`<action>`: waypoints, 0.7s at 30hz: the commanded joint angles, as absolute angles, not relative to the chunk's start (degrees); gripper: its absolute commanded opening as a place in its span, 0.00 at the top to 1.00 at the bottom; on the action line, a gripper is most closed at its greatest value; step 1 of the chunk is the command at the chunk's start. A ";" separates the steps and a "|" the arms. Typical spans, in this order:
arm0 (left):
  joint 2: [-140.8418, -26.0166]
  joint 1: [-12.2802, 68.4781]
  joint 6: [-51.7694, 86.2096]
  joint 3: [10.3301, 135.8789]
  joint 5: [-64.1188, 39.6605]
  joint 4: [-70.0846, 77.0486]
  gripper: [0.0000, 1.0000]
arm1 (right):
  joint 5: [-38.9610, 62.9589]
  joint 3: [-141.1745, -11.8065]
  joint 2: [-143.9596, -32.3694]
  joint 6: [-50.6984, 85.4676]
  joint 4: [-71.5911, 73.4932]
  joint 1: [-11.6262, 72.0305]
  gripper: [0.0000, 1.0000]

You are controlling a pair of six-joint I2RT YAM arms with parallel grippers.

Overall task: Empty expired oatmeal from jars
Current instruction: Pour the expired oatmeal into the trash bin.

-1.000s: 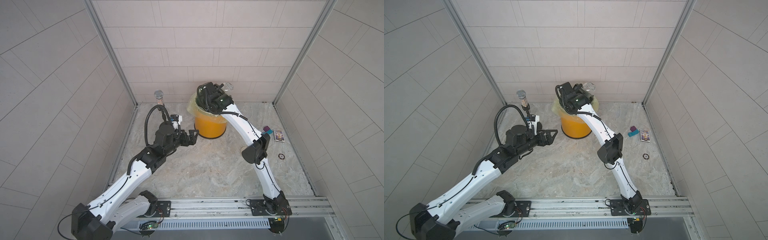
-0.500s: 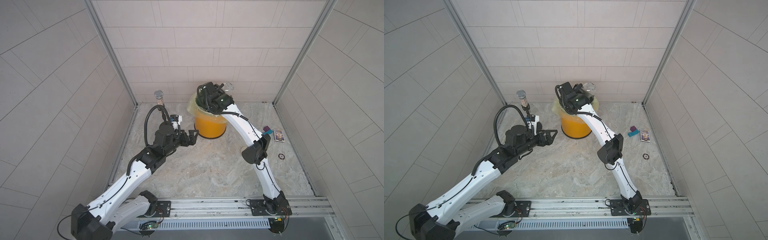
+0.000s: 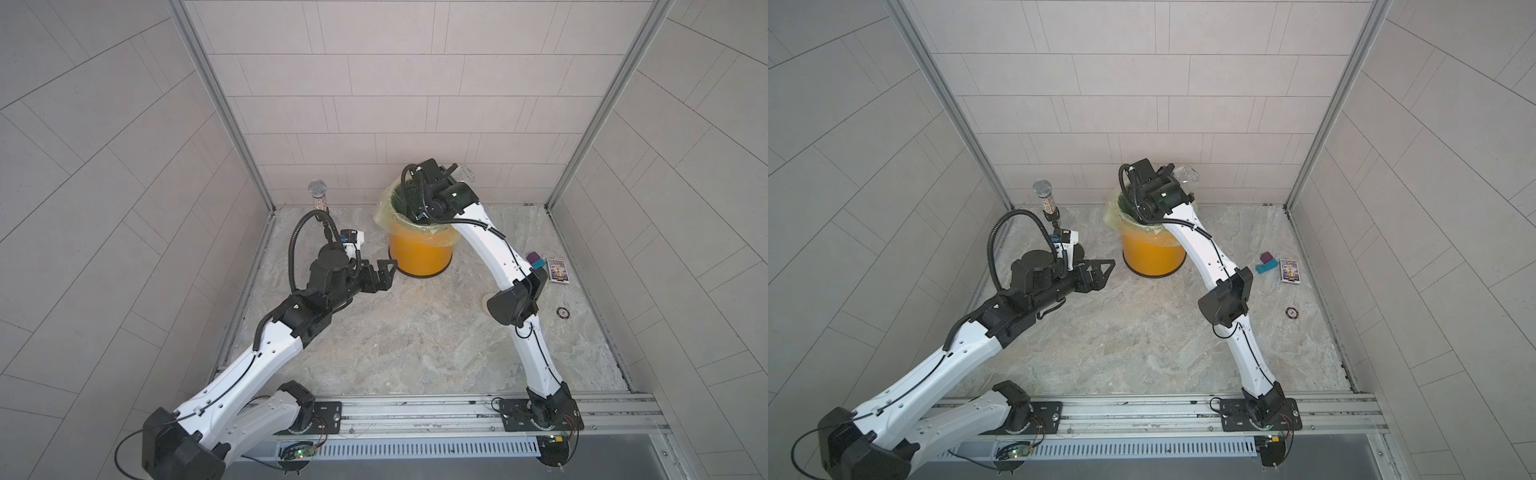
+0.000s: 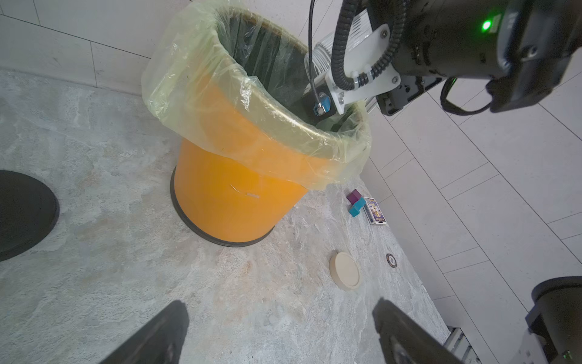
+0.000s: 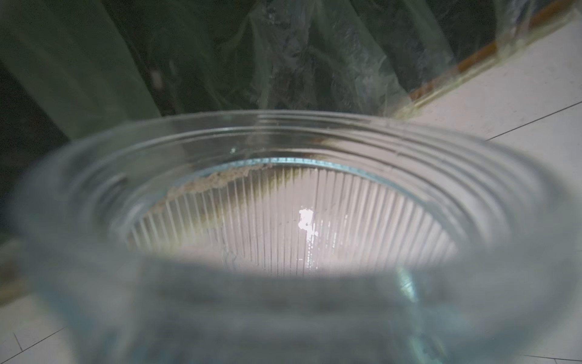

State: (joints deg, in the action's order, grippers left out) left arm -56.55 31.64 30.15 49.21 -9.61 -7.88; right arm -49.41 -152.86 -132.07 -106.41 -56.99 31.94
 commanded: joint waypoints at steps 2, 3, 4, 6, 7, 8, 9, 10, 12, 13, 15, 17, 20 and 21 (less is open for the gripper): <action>-56.09 31.53 30.76 49.06 -9.44 -7.41 0.01 | -47.17 -156.30 -129.48 -100.82 -56.88 31.43 1.00; -56.10 31.47 30.68 48.92 -9.19 -7.40 0.01 | -49.08 -154.70 -129.22 -100.96 -57.57 31.10 1.00; -56.31 31.49 30.67 48.95 -9.10 -7.41 0.01 | -49.01 -154.53 -129.07 -100.96 -57.23 30.89 1.00; -56.67 31.49 30.63 49.44 -9.40 -7.65 0.01 | -44.81 -157.56 -128.95 -98.31 -53.84 30.77 1.00; -56.76 31.47 30.76 49.35 -9.39 -7.53 0.01 | -45.38 -157.16 -128.72 -97.65 -56.22 30.55 1.00; -57.06 31.48 30.83 49.33 -9.38 -7.33 0.01 | -47.51 -154.98 -128.23 -97.25 -60.13 30.17 1.00; -57.36 31.48 30.89 49.51 -9.45 -7.31 0.01 | -48.81 -152.28 -127.47 -97.25 -60.50 29.70 1.00; -57.56 31.49 31.02 49.78 -9.62 -7.37 0.01 | -47.90 -152.24 -127.14 -97.45 -59.52 29.43 1.00; -57.49 31.46 31.07 50.02 -9.94 -7.66 0.02 | -40.53 -157.77 -127.10 -93.49 -58.70 29.26 1.00; -57.36 31.47 31.03 49.89 -9.59 -7.66 0.01 | -41.85 -156.76 -126.85 -93.05 -63.72 29.40 1.00; -57.47 31.50 30.69 50.14 -9.35 -8.07 0.02 | -46.83 -150.45 -125.50 -92.94 -62.56 29.23 1.00; -57.74 31.50 30.65 50.45 -9.48 -8.27 0.01 | -40.82 -154.19 -125.35 -88.19 -60.46 28.69 1.00; -57.32 31.58 30.60 50.53 -9.32 -8.80 0.01 | -42.67 -152.24 -125.11 -85.25 -64.72 28.58 1.00; -57.19 31.60 30.42 50.67 -9.10 -9.01 0.01 | -41.49 -152.72 -124.91 -83.89 -64.59 28.39 1.00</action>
State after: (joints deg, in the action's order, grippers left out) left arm -57.65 31.64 30.44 49.21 -9.61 -8.19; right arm -41.69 -152.00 -128.79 -89.34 -62.76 28.58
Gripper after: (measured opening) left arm 0.986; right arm 0.831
